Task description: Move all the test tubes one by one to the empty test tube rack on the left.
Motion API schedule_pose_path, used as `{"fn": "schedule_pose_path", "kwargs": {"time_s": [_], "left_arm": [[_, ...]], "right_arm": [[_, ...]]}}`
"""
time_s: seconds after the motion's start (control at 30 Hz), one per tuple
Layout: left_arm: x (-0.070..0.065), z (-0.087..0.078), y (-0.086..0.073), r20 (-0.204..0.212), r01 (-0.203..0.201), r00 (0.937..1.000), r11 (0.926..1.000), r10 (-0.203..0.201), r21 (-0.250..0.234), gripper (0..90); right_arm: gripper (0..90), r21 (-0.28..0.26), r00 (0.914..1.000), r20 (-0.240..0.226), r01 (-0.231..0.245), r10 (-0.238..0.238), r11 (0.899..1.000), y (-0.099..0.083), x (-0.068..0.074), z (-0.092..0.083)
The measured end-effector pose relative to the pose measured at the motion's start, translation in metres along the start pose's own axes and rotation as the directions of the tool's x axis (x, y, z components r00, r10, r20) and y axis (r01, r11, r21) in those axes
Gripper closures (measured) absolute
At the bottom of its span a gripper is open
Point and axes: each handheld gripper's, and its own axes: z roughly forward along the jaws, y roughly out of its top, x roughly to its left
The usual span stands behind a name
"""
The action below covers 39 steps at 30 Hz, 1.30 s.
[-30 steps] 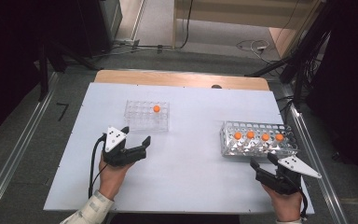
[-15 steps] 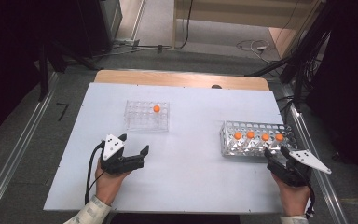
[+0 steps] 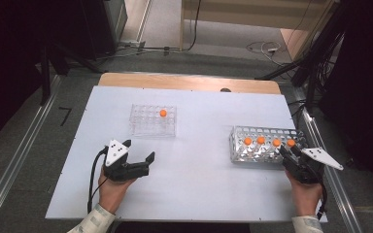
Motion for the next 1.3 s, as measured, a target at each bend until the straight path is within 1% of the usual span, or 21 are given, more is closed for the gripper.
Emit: {"fn": "schedule_pose_path", "kwargs": {"time_s": [0.07,0.13,0.23,0.3,0.37,0.67,0.8,0.93,1.1,1.2,1.3], "left_arm": [[0.0,0.0,0.0,0.004,0.0,1.0,1.0,0.0,-0.001,6.2],[0.0,0.0,0.0,0.008,0.003,1.0,1.0,-0.003,-0.007,5.8],[-0.001,-0.002,0.001,0.007,-0.002,1.0,0.9999,0.002,-0.013,5.7],[-0.001,-0.002,0.0,0.004,-0.005,1.0,0.9999,0.005,-0.01,5.8],[-0.001,-0.002,0.0,0.006,-0.003,1.0,1.0,0.003,-0.009,5.8],[0.0,0.001,-0.001,0.009,0.003,1.0,1.0,-0.003,0.0,5.8],[0.0,0.0,-0.001,0.012,0.001,0.9999,1.0,-0.001,-0.003,6.2],[-0.001,0.0,-0.001,0.011,0.0,0.9999,1.0,0.0,-0.002,6.3],[-0.001,0.0,-0.001,0.007,-0.003,1.0,1.0,0.003,-0.003,6.3],[-0.001,0.0,-0.001,0.007,-0.004,1.0,1.0,0.004,-0.002,6.4],[0.0,0.0,-0.001,0.005,-0.007,1.0,1.0,0.007,-0.002,6.4]], "right_arm": [[58.4,0.003,1.0,-0.001,-0.002,0.002,1.0,0.0,0.0,0.002],[61.4,0.002,1.0,0.002,0.006,-0.006,1.0,0.0,0.0,0.003],[65.5,0.006,0.9999,0.004,0.009,-0.009,1.0,0.0,0.001,0.004],[69.1,0.003,0.9999,0.008,0.015,-0.015,1.0,0.0,0.001,0.004],[70.5,-0.005,0.9998,0.009,0.015,-0.015,1.0,0.0,0.001,0.003],[71.1,-0.04,0.9998,0.013,0.016,-0.015,0.999,0.006,0.001,-0.004],[71.1,-0.057,0.9997,0.022,0.016,-0.015,0.998,0.01,0.003,-0.008],[71.2,-0.073,0.9993,0.027,0.027,-0.025,0.997,0.014,0.005,-0.012],[71.4,-0.115,0.9992,0.03,0.029,-0.026,0.993,0.021,0.005,-0.021],[71.4,-0.144,0.9978,0.046,0.053,-0.047,0.988,0.024,0.009,-0.029],[71.4,-0.161,0.9983,0.035,0.052,-0.047,0.986,0.027,0.011,-0.038]]}}
